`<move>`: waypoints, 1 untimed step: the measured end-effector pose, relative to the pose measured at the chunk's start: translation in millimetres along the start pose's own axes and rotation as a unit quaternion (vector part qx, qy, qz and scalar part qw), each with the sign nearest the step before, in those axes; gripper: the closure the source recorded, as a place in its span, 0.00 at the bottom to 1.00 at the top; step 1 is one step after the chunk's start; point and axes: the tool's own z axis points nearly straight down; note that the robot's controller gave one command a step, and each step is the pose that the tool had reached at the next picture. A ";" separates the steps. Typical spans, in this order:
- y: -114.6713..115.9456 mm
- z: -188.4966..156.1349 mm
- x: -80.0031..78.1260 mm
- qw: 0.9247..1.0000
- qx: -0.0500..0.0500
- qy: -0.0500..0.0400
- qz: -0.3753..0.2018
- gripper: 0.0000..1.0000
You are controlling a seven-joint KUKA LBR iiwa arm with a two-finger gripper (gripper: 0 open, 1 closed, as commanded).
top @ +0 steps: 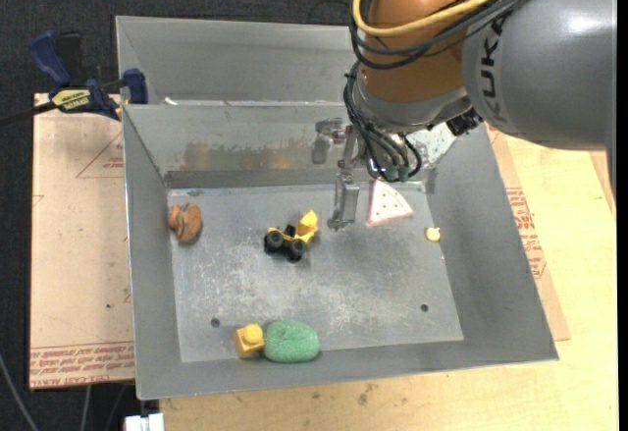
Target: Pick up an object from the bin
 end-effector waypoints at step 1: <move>-0.3 -5.2 -1.2 1.000 0.000 -0.004 0.001 0.00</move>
Offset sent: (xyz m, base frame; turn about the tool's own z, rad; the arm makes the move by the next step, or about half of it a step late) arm -0.0613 -0.0150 -0.0760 -0.0160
